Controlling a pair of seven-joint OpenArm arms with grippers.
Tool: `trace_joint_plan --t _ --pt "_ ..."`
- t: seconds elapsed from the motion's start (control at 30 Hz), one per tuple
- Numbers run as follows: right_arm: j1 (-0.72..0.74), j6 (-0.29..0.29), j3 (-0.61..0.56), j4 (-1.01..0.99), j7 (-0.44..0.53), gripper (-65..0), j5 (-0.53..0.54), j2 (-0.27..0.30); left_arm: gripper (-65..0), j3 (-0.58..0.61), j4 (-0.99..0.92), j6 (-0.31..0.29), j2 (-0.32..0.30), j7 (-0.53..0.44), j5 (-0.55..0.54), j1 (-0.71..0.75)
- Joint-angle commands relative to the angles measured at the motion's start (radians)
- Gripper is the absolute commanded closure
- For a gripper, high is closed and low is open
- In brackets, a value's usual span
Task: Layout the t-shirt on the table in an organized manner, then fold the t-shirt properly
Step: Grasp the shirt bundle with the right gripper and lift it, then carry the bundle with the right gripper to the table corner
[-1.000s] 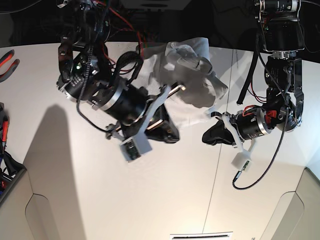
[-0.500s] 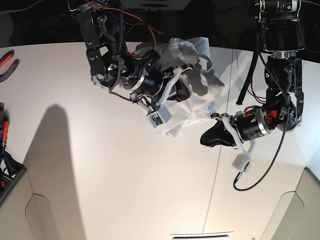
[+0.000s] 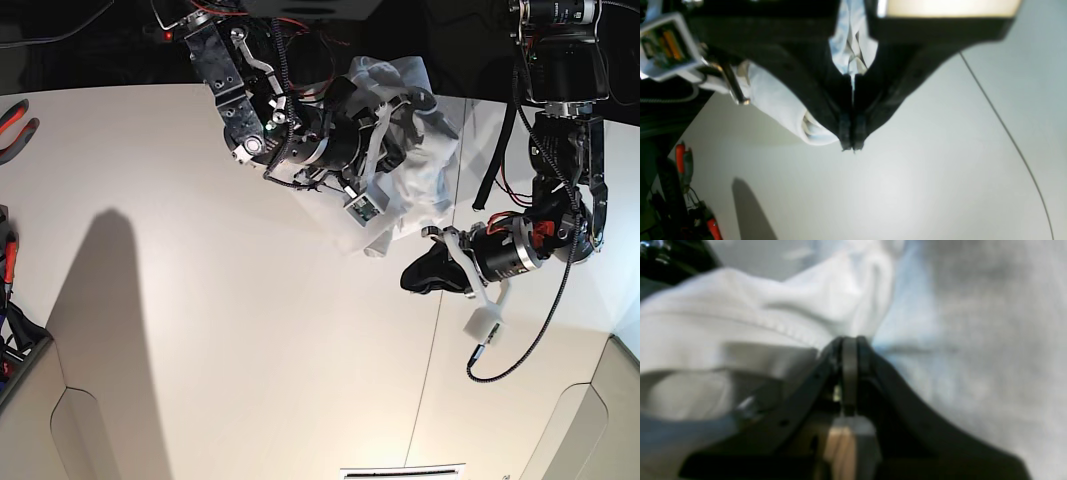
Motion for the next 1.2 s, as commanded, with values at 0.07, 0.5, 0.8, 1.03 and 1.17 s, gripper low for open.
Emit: trace_joint_plan --t 0.07,0.5,0.8,1.03,1.17 --pt "0.04 -0.028 0.0 -0.018 0.002 0.0 -0.088 -0.006 0.0 -0.004 0.017 -0.013 -0.005 -0.022 -0.037 -0.019" --pt "0.143 0.086 0.001 -0.069 0.001 0.0 -0.021 -0.002 0.0 -0.004 0.017 -0.013 -0.006 -0.023 -0.045 -0.019" --pt "0.208 0.082 0.011 -0.117 -0.049 0.0 -0.111 0.006 0.0 -0.004 0.017 -0.012 -0.006 -0.022 -0.046 -0.019" --pt "0.207 -0.072 0.1 -0.235 -0.048 0.0 -0.204 0.061 0.0 -0.004 0.017 -0.012 -0.006 -0.022 -0.043 -0.019" --pt "0.208 -0.199 0.224 -0.248 -0.047 0.0 -0.26 0.082 0.0 -0.004 0.017 -0.013 -0.006 -0.022 -0.043 -0.019"
